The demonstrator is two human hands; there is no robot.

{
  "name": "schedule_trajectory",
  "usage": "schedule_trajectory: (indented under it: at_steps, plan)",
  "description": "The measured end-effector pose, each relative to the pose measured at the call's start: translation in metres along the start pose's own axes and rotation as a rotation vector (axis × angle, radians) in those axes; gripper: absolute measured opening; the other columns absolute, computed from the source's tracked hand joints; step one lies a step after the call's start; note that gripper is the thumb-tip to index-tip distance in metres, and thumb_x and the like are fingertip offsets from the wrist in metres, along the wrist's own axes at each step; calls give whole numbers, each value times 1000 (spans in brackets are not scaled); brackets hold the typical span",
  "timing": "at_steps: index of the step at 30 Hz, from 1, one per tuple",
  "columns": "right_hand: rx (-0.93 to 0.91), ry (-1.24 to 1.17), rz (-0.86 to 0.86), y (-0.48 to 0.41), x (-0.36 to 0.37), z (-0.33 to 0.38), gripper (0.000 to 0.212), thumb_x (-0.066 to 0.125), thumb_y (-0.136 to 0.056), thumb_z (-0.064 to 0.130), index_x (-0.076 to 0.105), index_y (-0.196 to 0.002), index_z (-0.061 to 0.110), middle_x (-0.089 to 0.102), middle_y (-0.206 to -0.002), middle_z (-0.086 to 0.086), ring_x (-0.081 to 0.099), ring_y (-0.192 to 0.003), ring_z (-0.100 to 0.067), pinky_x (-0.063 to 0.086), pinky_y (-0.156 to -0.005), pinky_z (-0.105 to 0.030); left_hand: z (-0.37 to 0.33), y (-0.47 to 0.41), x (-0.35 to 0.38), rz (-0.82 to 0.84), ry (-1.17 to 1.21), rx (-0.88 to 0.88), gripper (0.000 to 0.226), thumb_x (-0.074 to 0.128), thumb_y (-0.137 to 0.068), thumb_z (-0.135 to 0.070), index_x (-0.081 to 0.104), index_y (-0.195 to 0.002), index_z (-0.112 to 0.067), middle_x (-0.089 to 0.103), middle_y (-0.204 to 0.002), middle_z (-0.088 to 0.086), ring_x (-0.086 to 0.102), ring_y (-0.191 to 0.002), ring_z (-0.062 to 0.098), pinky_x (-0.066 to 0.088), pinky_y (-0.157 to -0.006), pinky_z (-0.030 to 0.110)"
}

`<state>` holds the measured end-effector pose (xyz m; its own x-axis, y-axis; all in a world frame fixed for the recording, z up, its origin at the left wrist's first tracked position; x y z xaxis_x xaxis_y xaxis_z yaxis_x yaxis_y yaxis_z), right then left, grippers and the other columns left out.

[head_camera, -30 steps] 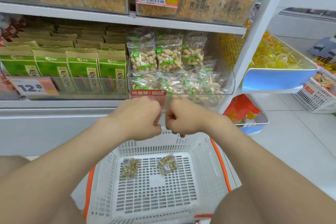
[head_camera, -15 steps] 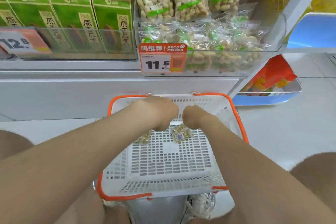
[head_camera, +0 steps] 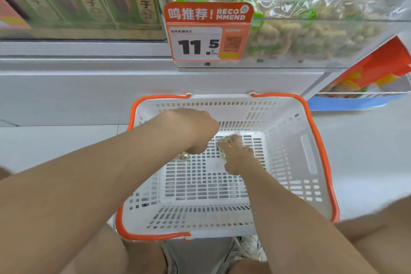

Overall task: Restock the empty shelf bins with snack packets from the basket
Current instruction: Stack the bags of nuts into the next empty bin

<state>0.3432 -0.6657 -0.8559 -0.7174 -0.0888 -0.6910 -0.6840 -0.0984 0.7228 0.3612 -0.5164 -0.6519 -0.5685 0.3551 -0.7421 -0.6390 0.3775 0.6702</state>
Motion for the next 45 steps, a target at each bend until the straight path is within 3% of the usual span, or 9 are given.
schedule_trajectory:
  at_steps: [6,11,16,20,25,31,37,41,45]
  plan:
    - [-83,73,-82,1,9,17,81,86,-79,18,35,-140,36,19,-148,-15,58,-104,-39,54,-90,-45,6,-4,7,19,20,-13,28,51,-104,-20,63,-129,-22,62,-116,4,68,-97,26,53,-71,37]
    - [-53,161,-112,6,8,25,67,75,-89,16,36,-141,28,46,-136,-8,55,-114,-35,48,-90,-40,8,-2,6,16,9,-24,29,51,-103,-15,63,-129,-21,61,-121,6,64,-91,25,48,-69,35]
    - [-140,-511,26,24,-17,37,40,59,-93,55,53,-120,26,64,-104,0,63,-85,-23,51,-74,-37,10,15,-5,68,28,-57,50,51,-100,0,55,-145,-21,58,-138,8,57,-99,26,49,-80,36]
    - [-251,-807,113,59,-65,57,19,58,-97,30,63,-97,11,62,-84,-7,64,-63,-24,44,-52,-31,12,41,-23,85,32,-70,74,67,-95,1,40,-158,-26,48,-153,1,56,-131,25,47,-87,32]
    - [-379,-964,164,129,-125,74,10,58,-93,18,63,-95,9,64,-72,-7,67,-64,-36,35,-49,-31,25,66,-33,60,93,-114,89,90,-77,-13,46,-151,-34,52,-143,-1,57,-124,26,54,-94,40]
    - [-510,-1046,0,199,-178,76,14,56,-91,12,65,-100,6,70,-83,-9,69,-63,-36,41,-48,-30,42,117,-74,-116,312,-97,74,102,-60,-29,57,-118,-35,55,-108,-11,58,-97,15,52,-82,33]
    - [-538,-1180,-430,248,-229,48,33,74,-84,50,73,-102,22,70,-74,7,60,-58,-18,45,-55,-28,52,157,-112,-350,640,3,52,99,-66,-39,70,-108,-32,74,-89,-4,71,-69,9,60,-63,30]
    - [-637,-1181,-797,271,-273,28,23,86,-86,35,70,-95,22,36,-57,18,36,-57,-6,31,-55,-22,47,174,-144,-698,826,47,49,94,-76,-31,71,-119,-29,74,-73,1,74,-66,23,65,-63,43]
    - [-753,-1075,-902,289,-322,21,32,91,-80,40,62,-75,27,43,-59,2,39,-60,-8,33,-52,-35,41,184,-164,-872,1097,91,55,92,-79,-23,69,-128,-30,73,-104,-5,77,-69,23,66,-64,45]
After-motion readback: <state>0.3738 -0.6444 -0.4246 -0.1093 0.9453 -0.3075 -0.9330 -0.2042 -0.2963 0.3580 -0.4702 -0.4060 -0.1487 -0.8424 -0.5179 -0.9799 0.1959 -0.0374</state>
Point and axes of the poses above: each hand's wrist, its own y-axis away from the middle knuckle, its own x-axis out of the palm, z = x × y, the point moved 5 cm from there along -y, towards the middle knuckle
